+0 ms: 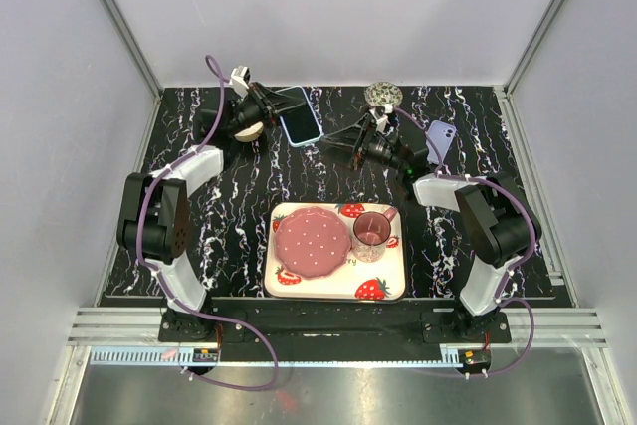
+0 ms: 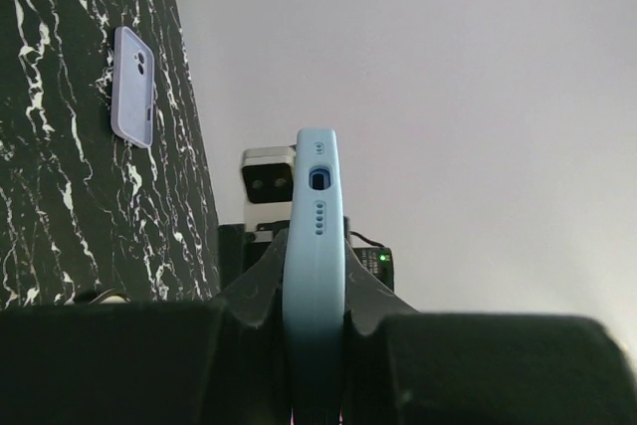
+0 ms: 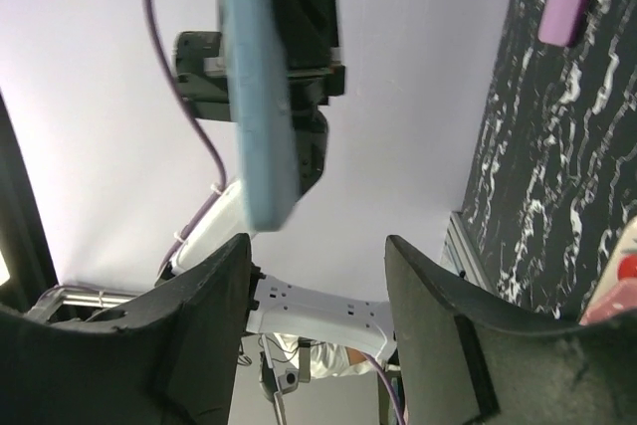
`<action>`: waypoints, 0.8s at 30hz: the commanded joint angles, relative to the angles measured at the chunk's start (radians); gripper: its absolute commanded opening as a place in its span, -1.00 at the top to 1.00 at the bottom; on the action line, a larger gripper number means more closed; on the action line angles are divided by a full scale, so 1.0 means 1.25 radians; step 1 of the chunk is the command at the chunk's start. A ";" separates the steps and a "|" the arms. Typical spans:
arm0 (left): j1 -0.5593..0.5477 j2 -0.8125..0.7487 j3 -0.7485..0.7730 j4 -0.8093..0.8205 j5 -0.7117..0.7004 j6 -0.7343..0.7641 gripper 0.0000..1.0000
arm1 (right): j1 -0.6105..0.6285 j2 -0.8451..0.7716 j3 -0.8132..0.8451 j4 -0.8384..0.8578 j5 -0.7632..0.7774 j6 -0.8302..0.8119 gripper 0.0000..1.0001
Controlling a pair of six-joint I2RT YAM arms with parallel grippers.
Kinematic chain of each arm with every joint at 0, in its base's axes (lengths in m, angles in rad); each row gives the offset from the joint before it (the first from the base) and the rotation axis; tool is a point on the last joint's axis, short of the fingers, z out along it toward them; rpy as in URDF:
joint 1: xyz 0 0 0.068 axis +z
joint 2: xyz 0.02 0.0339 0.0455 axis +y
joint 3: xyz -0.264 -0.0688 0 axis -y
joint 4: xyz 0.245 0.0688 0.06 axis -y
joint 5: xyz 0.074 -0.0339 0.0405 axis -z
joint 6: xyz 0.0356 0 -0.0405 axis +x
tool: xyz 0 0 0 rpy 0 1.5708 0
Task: Take the phone out of the phone case
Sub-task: Remove the phone case from the phone.
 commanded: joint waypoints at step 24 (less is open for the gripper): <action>0.023 -0.049 -0.030 0.086 -0.003 -0.001 1.00 | 0.047 0.042 0.165 -0.017 0.023 -0.040 0.00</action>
